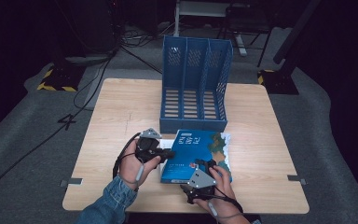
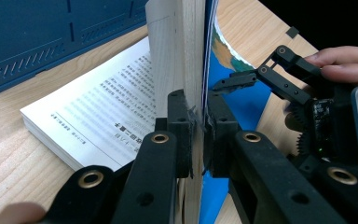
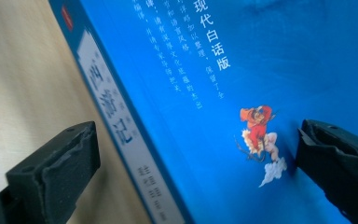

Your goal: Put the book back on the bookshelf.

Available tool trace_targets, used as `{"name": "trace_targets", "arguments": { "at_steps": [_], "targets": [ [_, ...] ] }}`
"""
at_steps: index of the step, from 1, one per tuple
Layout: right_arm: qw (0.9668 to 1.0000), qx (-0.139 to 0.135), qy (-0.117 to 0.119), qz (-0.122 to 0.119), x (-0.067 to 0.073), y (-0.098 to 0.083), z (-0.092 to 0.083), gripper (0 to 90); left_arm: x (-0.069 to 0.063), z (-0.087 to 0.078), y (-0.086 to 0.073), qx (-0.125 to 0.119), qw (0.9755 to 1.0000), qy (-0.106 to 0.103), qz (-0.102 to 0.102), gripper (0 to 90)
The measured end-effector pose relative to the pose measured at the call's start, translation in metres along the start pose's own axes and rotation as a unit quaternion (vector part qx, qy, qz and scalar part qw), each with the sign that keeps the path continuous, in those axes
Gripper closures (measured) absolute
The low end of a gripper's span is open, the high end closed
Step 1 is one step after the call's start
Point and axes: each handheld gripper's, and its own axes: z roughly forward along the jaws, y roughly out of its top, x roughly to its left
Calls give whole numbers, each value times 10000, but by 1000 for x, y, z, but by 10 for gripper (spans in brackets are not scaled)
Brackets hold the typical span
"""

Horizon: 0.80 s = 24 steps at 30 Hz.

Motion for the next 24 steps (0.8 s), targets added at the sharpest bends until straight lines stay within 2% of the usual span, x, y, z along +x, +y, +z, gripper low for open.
{"name": "trace_targets", "arguments": {
  "at_steps": [3,5,8,13,16,21,22,24],
  "targets": [
    [9998,-76,-154,-136,0,-4,6,2,0,3,-1,31,10000,42,19,830],
    [9994,-56,-205,-286,-1,-5,9,2,0,4,-1,29,10000,30,-8,830],
    [9983,-17,-409,-406,1,-6,12,1,-1,5,-1,24,10000,18,-3,829],
    [9975,120,-545,-425,3,-3,15,0,1,6,-2,-47,9999,-87,-110,829],
    [9974,-7,-580,-420,2,-5,16,0,2,6,-2,-81,9996,-194,-204,829],
    [9954,-184,-807,-485,5,-8,19,0,4,6,-2,-147,9985,-404,-345,829],
    [9949,-218,-856,-488,6,-8,19,0,4,6,-2,-139,9984,-407,-360,829],
    [9943,-328,-887,-485,6,-10,21,0,4,7,-1,-100,9988,-282,-395,828]
  ]
}}
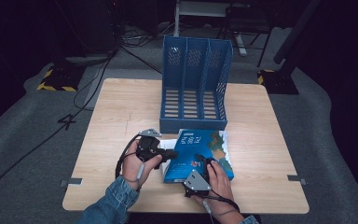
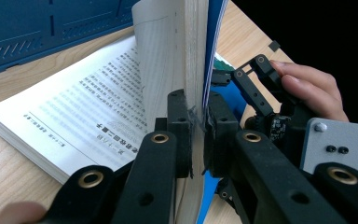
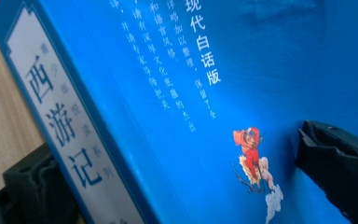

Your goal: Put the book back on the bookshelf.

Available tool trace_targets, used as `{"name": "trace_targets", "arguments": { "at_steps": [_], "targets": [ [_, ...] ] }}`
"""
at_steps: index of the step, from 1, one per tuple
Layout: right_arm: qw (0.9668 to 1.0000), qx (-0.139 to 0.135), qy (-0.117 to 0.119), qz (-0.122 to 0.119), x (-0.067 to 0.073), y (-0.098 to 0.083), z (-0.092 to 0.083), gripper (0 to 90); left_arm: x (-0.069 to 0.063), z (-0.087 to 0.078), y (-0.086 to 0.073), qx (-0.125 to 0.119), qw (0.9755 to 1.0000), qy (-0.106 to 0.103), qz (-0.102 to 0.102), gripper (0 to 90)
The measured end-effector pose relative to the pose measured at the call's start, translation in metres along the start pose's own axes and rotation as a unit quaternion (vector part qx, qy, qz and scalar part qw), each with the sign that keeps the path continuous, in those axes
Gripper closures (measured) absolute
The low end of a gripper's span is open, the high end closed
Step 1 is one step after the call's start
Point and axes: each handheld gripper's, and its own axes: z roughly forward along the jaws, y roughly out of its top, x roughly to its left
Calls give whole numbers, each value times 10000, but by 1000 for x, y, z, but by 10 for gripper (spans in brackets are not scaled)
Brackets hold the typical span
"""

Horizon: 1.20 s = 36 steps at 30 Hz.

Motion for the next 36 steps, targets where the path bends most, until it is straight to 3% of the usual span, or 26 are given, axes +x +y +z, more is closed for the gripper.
{"name": "trace_targets", "arguments": {
  "at_steps": [3,8,10,16,23,26,28,30,32,36],
  "targets": [
    [9998,-188,86,-60,-1,-2,3,4,-2,3,-2,-39,9992,362,137,823],
    [9995,-194,246,-18,-4,-1,6,6,-3,9,-7,-25,9964,777,351,767],
    [9994,-168,284,42,-4,0,8,7,3,11,-12,254,9964,773,221,766],
    [9992,-261,293,-62,-2,4,13,7,9,11,-19,388,9977,501,-223,766],
    [9994,-175,296,40,0,11,19,4,16,8,-18,245,9982,172,-526,810],
    [9997,-129,184,61,1,14,22,5,17,8,-16,226,9980,197,-561,815],
    [9998,-131,123,37,3,16,25,7,21,10,-18,214,9965,67,-801,813],
    [9999,-127,98,14,4,17,26,13,22,12,-19,223,9959,12,-880,805],
    [9998,-168,43,-119,8,21,28,34,22,15,-20,222,9960,75,-861,776],
    [9997,-166,10,-162,11,27,33,41,19,17,-20,176,9967,303,-732,771]
  ]
}}
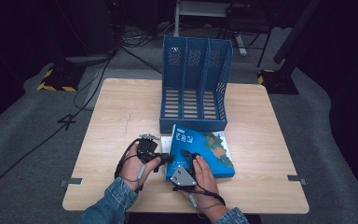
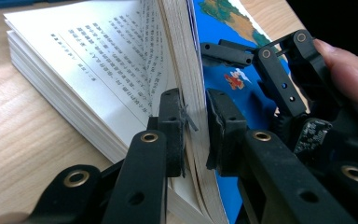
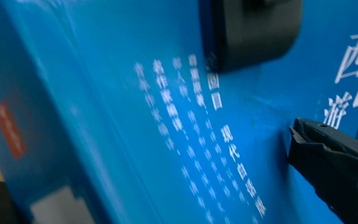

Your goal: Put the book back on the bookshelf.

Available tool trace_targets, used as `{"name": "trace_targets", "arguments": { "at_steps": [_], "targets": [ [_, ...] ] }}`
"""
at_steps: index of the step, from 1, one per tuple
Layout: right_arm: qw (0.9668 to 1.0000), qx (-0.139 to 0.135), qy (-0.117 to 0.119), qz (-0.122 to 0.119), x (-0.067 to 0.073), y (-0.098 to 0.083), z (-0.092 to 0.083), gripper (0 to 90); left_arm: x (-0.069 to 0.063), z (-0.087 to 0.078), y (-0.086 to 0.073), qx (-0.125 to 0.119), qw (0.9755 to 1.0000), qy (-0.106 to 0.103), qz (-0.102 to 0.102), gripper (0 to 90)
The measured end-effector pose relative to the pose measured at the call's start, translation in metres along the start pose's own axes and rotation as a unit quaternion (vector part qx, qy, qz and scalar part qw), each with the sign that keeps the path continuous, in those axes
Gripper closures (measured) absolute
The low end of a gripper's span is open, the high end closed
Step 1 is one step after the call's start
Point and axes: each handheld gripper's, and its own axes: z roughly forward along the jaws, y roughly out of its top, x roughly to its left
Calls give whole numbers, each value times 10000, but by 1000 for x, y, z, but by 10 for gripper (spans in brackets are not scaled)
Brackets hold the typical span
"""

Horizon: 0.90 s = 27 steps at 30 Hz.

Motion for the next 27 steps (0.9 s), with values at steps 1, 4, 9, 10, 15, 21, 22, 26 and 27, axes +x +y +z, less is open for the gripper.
{"name": "trace_targets", "arguments": {
  "at_steps": [1,4,9,10,15,21,22,26,27],
  "targets": [
    [10000,-12,-23,-30,0,1,1,41,1,0,0,0,10000,7,5,771],
    [10000,11,-15,11,0,2,3,41,1,0,0,-31,10000,44,11,772],
    [10000,-8,-15,-46,2,3,4,102,1,2,-1,-47,9998,149,144,699],
    [10000,-8,-15,-46,2,3,4,102,1,2,-1,-47,9998,149,144,647],
    [9981,25,-14,-620,6,5,2,303,15,6,-5,-24,9988,367,322,535],
    [9938,183,-28,-1096,2,13,-5,555,24,-16,-2,-497,9985,140,202,493],
    [9935,219,4,-1117,0,16,-6,567,25,-20,-2,-609,9978,161,218,487],
    [9959,288,232,-825,-16,26,-12,590,34,-32,-3,-1064,9931,398,288,476],
    [9969,265,299,-678,-22,29,-15,594,36,-33,-3,-1087,9925,463,299,478]
  ]
}}
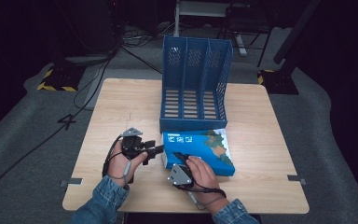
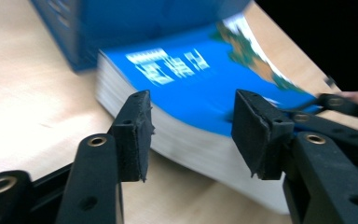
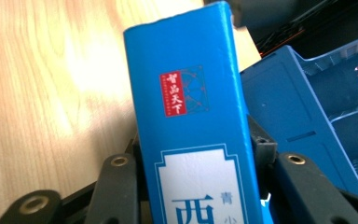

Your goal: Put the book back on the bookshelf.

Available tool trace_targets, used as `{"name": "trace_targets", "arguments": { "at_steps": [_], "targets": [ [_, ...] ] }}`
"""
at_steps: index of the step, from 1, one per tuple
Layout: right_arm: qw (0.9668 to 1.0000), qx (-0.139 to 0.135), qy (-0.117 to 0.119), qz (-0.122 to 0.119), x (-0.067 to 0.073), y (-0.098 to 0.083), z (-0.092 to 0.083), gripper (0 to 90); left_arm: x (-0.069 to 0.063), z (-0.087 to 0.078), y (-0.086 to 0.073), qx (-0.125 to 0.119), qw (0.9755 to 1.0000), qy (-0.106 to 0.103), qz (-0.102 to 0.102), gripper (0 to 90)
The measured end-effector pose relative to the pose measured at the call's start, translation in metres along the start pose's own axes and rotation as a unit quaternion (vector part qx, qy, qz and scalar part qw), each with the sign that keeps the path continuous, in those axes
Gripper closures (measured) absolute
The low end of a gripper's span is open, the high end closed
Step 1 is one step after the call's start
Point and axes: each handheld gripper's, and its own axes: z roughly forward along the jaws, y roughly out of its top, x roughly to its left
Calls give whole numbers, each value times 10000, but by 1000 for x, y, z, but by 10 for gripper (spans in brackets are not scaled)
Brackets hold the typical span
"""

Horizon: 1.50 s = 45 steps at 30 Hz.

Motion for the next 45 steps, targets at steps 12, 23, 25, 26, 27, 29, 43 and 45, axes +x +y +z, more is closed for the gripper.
{"name": "trace_targets", "arguments": {
  "at_steps": [12,23,25,26,27,29,43,45],
  "targets": [
    [9944,-143,375,975,-50,9,-25,607,31,7,-15,73,9970,583,513,406],
    [9780,-402,841,1864,-86,14,-47,611,48,16,-24,618,9850,1239,1026,402],
    [9760,-429,887,1943,-89,14,-48,611,49,17,-25,692,9832,1288,1093,406],
    [9739,-467,933,2018,-93,14,-50,612,51,19,-26,798,9807,1343,1175,407],
    [9710,-513,985,2117,-97,14,-53,612,52,20,-26,867,9790,1376,1230,407],
    [9649,-605,1058,2325,-105,14,-58,612,54,22,-28,1003,9740,1516,1352,402],
    [9370,-1039,1375,3040,-138,5,-76,614,64,25,-32,730,9784,1411,1326,302],
    [9329,-1102,1382,3138,-143,4,-80,615,64,25,-32,747,9783,1413,1319,301]
  ]
}}
